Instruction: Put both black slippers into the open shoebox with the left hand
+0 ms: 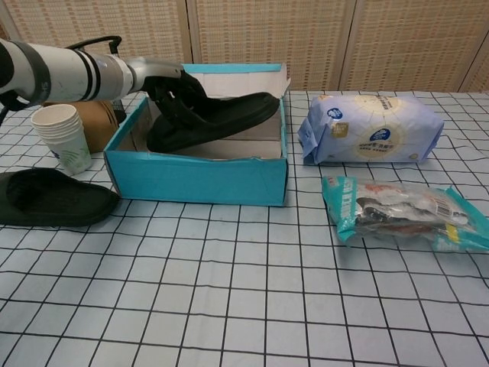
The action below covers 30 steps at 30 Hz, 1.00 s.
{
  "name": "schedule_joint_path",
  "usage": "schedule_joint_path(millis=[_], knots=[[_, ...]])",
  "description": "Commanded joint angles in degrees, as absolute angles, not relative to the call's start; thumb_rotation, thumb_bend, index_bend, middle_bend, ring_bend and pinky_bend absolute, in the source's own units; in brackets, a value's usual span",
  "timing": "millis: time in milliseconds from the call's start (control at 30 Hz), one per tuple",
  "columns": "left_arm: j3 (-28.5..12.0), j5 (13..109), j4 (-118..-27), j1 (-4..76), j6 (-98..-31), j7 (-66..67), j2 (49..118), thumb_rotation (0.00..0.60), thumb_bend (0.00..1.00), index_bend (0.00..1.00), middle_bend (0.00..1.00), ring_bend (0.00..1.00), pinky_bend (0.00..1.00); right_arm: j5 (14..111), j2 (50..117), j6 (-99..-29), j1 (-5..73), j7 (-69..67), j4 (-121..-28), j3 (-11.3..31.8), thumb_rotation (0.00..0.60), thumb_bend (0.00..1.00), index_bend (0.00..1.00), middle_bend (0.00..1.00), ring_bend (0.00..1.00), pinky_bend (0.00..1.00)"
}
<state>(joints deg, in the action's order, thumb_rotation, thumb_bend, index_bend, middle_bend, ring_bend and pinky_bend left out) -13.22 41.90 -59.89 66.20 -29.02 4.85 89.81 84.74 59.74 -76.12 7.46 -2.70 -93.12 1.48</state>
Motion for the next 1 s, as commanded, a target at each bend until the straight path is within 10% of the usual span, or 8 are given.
schedule_joint_path(millis=[33,333,500,667,1000], knots=[[-10.4,36.6,-57.3,67.9,-31.7,10.6,92.9,0.600,0.39,0.43,0.51,0.43,0.54,84.8,59.7,-76.1,7.5,-2.8,-93.1,1.4,0.600,0.18,0.00,0.00,0.00,0.00],[-7.7,28.8,-52.0,69.8,-35.5,22.4,99.1,0.600,0.39,0.34,0.50,0.45,0.59,85.1,59.5,-75.7,7.6,-3.2,-93.2,1.1,0.600,0.18,0.00,0.00,0.00,0.00],[-8.8,28.4,-53.8,69.5,-34.0,22.4,98.3,0.600,0.39,0.01,0.20,0.29,0.51,84.9,59.4,-75.5,7.7,-3.2,-93.3,1.1,0.600,0.18,0.00,0.00,0.00,0.00],[-9.6,30.7,-57.4,68.4,-33.4,20.8,96.2,0.600,0.39,0.00,0.00,0.02,0.43,84.9,59.4,-75.7,7.6,-3.1,-93.4,1.1,0.600,0.18,0.00,0.00,0.00,0.00],[-15.0,44.2,-68.0,63.4,-38.8,9.8,90.1,0.600,0.37,0.00,0.00,0.00,0.16,85.2,59.2,-75.8,7.5,-2.6,-94.0,0.7,0.600,0.18,0.00,0.00,0.00,0.00]])
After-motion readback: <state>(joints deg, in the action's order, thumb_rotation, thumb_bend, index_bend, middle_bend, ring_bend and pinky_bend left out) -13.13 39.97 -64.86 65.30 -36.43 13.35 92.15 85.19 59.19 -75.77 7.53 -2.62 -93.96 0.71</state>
